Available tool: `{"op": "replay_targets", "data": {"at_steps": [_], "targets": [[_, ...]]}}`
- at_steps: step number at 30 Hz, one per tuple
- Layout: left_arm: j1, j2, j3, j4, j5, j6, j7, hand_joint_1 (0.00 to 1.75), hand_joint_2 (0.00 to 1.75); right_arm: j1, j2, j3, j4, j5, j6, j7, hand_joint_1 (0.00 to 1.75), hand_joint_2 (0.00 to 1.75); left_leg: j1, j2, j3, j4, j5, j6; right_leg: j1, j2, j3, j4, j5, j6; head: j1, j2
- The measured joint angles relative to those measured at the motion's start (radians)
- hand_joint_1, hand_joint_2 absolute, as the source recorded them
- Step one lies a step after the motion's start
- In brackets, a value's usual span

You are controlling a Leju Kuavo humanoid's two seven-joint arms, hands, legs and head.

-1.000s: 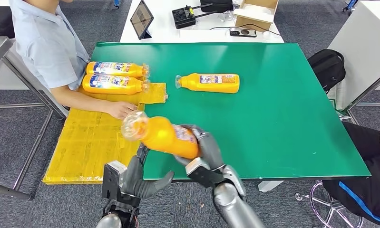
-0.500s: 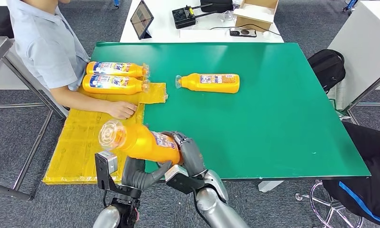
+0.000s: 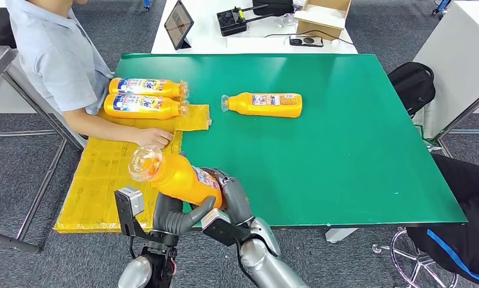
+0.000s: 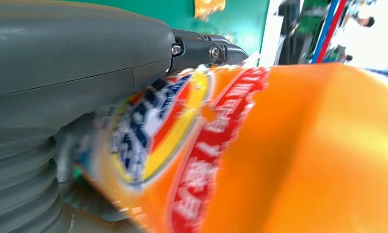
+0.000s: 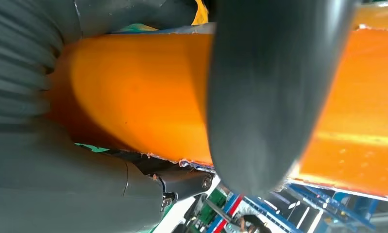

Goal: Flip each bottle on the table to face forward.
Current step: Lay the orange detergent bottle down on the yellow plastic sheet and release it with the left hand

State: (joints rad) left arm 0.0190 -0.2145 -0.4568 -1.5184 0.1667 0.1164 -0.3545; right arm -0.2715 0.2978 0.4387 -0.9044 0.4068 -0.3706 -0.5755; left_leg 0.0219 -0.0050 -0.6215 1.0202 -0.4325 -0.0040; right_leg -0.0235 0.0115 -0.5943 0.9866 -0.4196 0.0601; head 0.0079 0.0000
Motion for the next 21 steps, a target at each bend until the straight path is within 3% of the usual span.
{"op": "replay_targets", "data": {"at_steps": [3,13,17,20,21], "targets": [[-0.015,-0.009,-0.001,0.002,0.037,0.056,-0.018,1.72,1.75,-0.018,0.029,0.026,0.067,-0.024,0.007,-0.011,1.44,1.75,0.000,0.000,0.000,0.000,0.000,0.000,0.000,0.000,0.000,0.000,0.000,0.000,0.000,0.000],[-0.014,-0.009,0.011,0.009,0.118,0.040,-0.034,1.75,1.75,-0.054,0.043,0.053,0.145,-0.091,0.069,-0.041,1.46,1.75,0.000,0.000,0.000,0.000,0.000,0.000,0.000,0.000,-0.001,0.000,0.000,0.000,0.000,0.000],[-0.014,-0.009,0.014,0.009,0.125,0.036,-0.034,1.75,1.75,-0.057,0.044,0.057,0.153,-0.093,0.071,-0.042,1.32,1.75,0.000,0.000,0.000,0.000,0.000,0.000,0.000,0.000,-0.001,0.000,0.000,0.000,0.000,0.000],[-0.014,-0.009,0.019,0.010,0.143,0.015,-0.035,1.75,1.75,-0.061,0.044,0.060,0.155,-0.093,0.071,-0.042,1.32,1.75,0.000,0.000,0.000,0.000,0.000,0.000,0.000,0.000,-0.001,0.000,0.000,0.000,0.000,0.000],[-0.014,-0.009,0.021,0.010,0.143,0.009,-0.035,1.75,1.75,-0.062,0.044,0.061,0.155,-0.092,0.068,-0.041,1.23,1.75,0.000,0.000,0.000,0.000,0.000,0.000,0.000,0.000,-0.001,0.000,0.000,0.000,0.000,0.000]]}}
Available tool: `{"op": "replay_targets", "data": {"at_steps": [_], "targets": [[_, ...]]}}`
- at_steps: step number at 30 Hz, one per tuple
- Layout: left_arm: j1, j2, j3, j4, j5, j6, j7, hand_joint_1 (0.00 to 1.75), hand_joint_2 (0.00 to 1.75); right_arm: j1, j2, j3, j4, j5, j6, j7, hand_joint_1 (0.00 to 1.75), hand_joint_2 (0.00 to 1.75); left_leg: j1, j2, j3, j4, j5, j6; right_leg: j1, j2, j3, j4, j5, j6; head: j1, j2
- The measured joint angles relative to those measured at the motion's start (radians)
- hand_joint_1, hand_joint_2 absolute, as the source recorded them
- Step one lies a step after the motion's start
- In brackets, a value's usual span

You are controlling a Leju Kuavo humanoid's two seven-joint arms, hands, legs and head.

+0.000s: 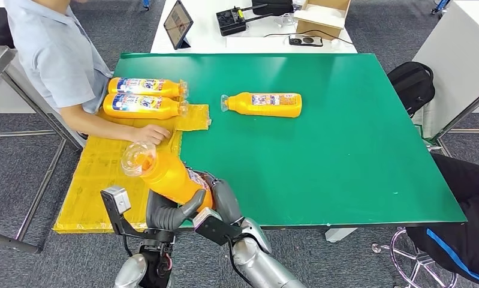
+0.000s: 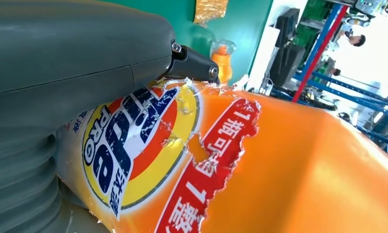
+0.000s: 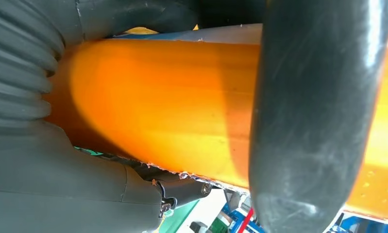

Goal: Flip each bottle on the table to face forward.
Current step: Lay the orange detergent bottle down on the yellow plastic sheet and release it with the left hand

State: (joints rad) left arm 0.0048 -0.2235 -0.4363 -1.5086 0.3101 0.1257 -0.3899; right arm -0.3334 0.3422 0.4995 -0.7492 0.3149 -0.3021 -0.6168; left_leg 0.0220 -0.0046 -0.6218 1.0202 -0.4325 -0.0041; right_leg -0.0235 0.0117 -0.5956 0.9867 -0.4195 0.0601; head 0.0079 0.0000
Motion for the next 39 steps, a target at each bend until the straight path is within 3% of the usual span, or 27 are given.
{"op": "replay_targets", "data": {"at_steps": [3,4,7,12,16,21,29,36,39], "targets": [[-0.002,0.000,0.002,0.002,-0.004,-0.006,0.005,1.75,1.75,-0.004,0.000,0.006,0.000,0.017,-0.019,0.012,0.29,1.75,0.000,0.000,0.000,0.000,0.000,0.000,0.000,0.000,0.000,0.000,0.000,0.000,0.000,0.000],[-0.004,0.000,0.003,0.004,-0.001,-0.010,0.009,1.75,1.75,-0.004,0.000,0.009,0.000,0.026,-0.025,0.019,0.04,1.31,0.000,0.000,0.000,0.000,0.000,0.000,0.000,0.000,0.000,0.000,0.000,0.000,0.000,0.000],[-0.011,0.001,0.010,0.009,0.006,-0.020,0.012,1.75,1.75,-0.004,0.000,0.021,0.001,0.052,-0.049,0.034,0.00,0.00,0.000,0.000,0.000,0.000,0.000,0.000,0.000,0.000,0.000,0.000,0.000,0.000,0.000,0.000],[-0.042,0.002,0.015,0.011,-0.008,-0.025,0.004,1.75,1.75,0.007,-0.009,0.037,-0.019,0.115,-0.255,-0.035,0.00,0.00,0.000,0.000,0.000,0.000,0.000,0.000,0.000,0.000,0.000,0.000,0.000,0.000,0.000,0.000],[-0.104,0.010,0.039,0.031,0.008,-0.029,0.031,1.75,1.75,0.052,-0.031,0.037,-0.153,0.275,-0.388,-0.048,0.00,0.00,0.000,0.000,0.000,0.000,0.000,0.000,0.000,0.000,0.000,0.000,0.000,0.000,0.000,0.000],[-0.197,0.036,0.092,0.110,-0.166,0.121,0.034,1.75,1.75,0.110,-0.042,0.010,-0.353,0.310,-0.397,-0.048,0.00,0.00,0.000,0.000,0.000,0.000,0.001,-0.001,0.000,0.000,0.000,0.001,0.000,0.000,0.000,0.000],[-0.270,0.077,0.146,0.209,-0.295,0.173,0.034,1.75,1.75,0.146,-0.054,-0.021,-0.491,0.297,-0.397,-0.048,0.00,0.00,0.000,0.000,0.000,0.000,0.001,0.000,0.000,0.000,0.000,0.001,0.000,0.000,0.000,0.000],[-0.362,0.106,0.161,0.301,-0.574,0.222,0.081,1.75,1.75,0.149,-0.057,-0.034,-0.550,0.238,-0.397,-0.048,0.00,0.00,0.000,0.000,0.000,0.000,0.001,0.000,0.000,0.000,0.000,0.001,0.000,0.000,0.000,0.000],[-0.420,0.117,0.151,0.388,-0.831,0.291,0.138,1.75,1.75,0.148,-0.062,-0.020,-0.551,0.203,-0.397,-0.048,0.00,0.00,0.000,0.000,0.000,0.000,0.002,-0.001,0.000,0.000,0.000,0.001,0.001,0.000,0.000,0.000]]}}
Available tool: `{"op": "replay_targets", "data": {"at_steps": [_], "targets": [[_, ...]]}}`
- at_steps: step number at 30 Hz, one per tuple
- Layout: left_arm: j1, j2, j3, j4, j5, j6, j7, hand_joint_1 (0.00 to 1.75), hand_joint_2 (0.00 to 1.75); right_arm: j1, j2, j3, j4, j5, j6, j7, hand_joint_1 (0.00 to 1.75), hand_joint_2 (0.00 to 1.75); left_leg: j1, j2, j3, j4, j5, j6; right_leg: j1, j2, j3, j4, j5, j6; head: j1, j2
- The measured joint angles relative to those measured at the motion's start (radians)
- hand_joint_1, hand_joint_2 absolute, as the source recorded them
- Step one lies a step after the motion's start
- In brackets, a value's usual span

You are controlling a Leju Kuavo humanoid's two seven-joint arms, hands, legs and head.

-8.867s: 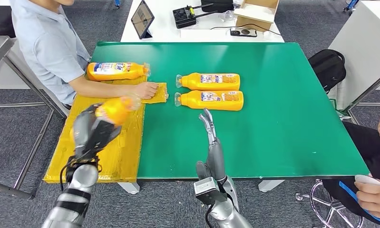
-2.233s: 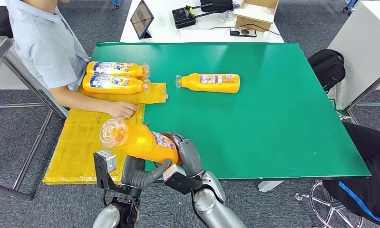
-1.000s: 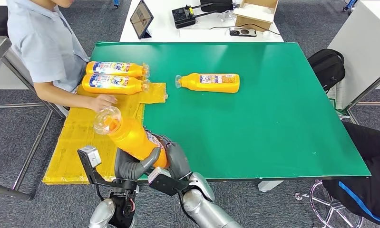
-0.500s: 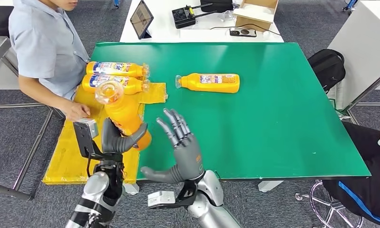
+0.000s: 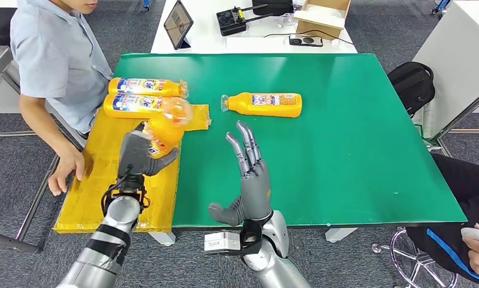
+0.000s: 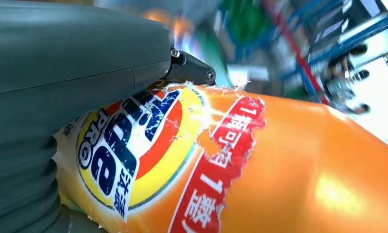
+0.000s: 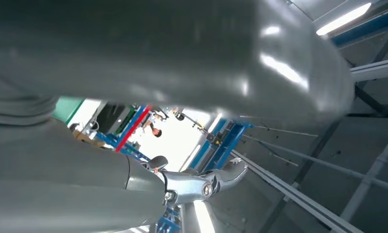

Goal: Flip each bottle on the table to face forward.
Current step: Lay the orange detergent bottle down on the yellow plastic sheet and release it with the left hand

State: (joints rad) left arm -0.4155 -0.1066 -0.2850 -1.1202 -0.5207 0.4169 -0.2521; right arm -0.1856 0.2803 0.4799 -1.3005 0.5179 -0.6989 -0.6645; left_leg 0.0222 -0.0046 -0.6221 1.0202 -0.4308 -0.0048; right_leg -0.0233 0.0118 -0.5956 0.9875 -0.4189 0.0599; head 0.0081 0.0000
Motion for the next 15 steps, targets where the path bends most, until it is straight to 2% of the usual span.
{"op": "replay_targets", "data": {"at_steps": [3,6,10,15], "targets": [[-0.069,0.015,-0.026,0.120,-0.302,0.076,0.078,1.75,1.75,-0.003,-0.009,0.036,0.000,-0.041,0.000,0.000,0.00,0.00,0.000,0.000,0.000,0.000,0.000,0.000,0.000,0.000,0.000,0.000,0.000,0.000,0.000,0.000],[-0.126,0.026,-0.048,0.232,-0.484,0.103,0.124,1.75,1.75,-0.007,-0.019,0.080,0.000,-0.084,0.000,0.000,0.00,0.00,0.000,0.000,0.000,0.000,0.000,0.000,0.000,0.000,0.000,0.000,0.000,0.000,0.000,0.000],[-0.174,0.033,-0.070,0.350,-0.547,0.036,0.147,1.75,1.75,-0.010,-0.035,0.128,0.000,-0.131,0.000,0.000,0.00,0.00,0.000,0.000,0.000,0.000,0.000,0.000,0.000,0.000,0.000,0.000,0.000,0.000,0.000,0.000],[-0.200,0.038,-0.076,0.439,-0.555,0.008,0.156,1.75,1.75,-0.019,-0.054,0.166,0.003,-0.188,0.000,0.000,0.00,0.00,0.000,0.000,-0.001,0.000,0.000,0.000,0.000,0.000,0.000,0.000,0.000,0.000,0.000,0.000]]}}
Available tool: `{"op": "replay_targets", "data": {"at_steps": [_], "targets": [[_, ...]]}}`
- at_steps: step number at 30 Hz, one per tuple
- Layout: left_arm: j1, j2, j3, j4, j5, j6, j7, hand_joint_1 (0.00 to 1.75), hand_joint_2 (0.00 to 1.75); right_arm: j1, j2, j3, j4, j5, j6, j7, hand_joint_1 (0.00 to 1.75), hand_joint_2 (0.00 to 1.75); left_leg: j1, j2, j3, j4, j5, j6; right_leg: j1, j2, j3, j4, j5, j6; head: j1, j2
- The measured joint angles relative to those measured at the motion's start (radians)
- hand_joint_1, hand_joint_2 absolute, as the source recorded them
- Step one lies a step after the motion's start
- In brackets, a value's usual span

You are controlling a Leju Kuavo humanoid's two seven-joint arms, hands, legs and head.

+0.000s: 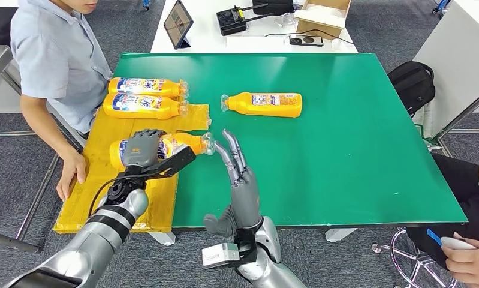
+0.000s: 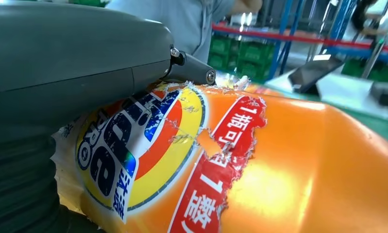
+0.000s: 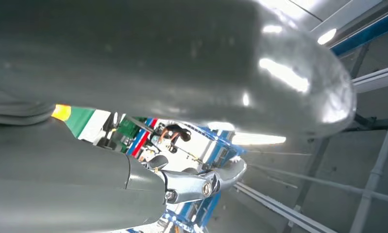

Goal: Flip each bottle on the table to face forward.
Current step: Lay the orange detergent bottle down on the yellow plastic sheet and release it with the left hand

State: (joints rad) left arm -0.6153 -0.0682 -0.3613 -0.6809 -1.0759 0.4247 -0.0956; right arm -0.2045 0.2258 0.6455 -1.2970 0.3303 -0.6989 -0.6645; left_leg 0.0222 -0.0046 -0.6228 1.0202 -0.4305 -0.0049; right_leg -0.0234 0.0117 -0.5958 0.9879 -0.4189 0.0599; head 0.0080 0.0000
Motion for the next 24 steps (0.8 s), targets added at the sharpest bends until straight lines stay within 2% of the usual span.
{"op": "replay_targets", "data": {"at_steps": [5,14,15,18,19,24], "targets": [[-0.003,0.005,0.010,0.054,0.020,-0.041,-0.008,1.75,1.75,-0.002,-0.012,0.022,0.003,-0.025,0.000,0.000,0.00,0.00,0.000,0.000,0.000,0.000,0.000,0.000,0.000,0.000,0.000,0.000,0.000,0.000,0.000,0.000],[-0.006,0.008,0.031,0.098,0.038,-0.070,-0.002,1.61,1.75,-0.006,-0.022,0.035,0.005,-0.064,0.000,0.000,0.00,0.00,0.000,0.000,0.000,0.000,0.000,0.000,0.000,0.000,0.000,0.000,0.000,0.000,0.000,0.000],[-0.009,0.008,0.040,0.104,0.049,-0.080,-0.003,1.32,1.75,-0.007,-0.023,0.037,0.005,-0.072,0.000,0.000,0.00,0.00,0.000,0.000,0.000,0.000,0.000,0.000,0.000,0.000,0.000,0.000,0.000,0.000,0.000,0.000],[-0.025,0.008,0.068,0.129,0.068,-0.106,-0.006,0.13,1.75,-0.010,-0.026,0.049,0.006,-0.087,0.000,0.000,0.00,0.00,0.000,0.000,0.001,0.000,0.000,0.000,0.000,0.000,0.001,0.000,0.000,0.000,0.000,0.000],[-0.030,0.008,0.076,0.138,0.070,-0.112,-0.007,0.00,1.75,-0.011,-0.026,0.052,0.006,-0.089,0.000,0.000,0.00,0.00,0.000,0.000,0.001,0.000,0.000,0.000,0.000,0.000,0.001,0.000,0.000,0.000,0.000,0.000],[-0.040,0.009,0.098,0.172,0.075,-0.177,-0.047,0.00,1.75,-0.013,-0.032,0.062,0.008,-0.107,0.000,0.000,0.00,0.00,0.000,0.000,0.002,0.000,0.000,0.000,0.000,0.000,0.002,0.000,0.000,0.000,0.000,0.000]]}}
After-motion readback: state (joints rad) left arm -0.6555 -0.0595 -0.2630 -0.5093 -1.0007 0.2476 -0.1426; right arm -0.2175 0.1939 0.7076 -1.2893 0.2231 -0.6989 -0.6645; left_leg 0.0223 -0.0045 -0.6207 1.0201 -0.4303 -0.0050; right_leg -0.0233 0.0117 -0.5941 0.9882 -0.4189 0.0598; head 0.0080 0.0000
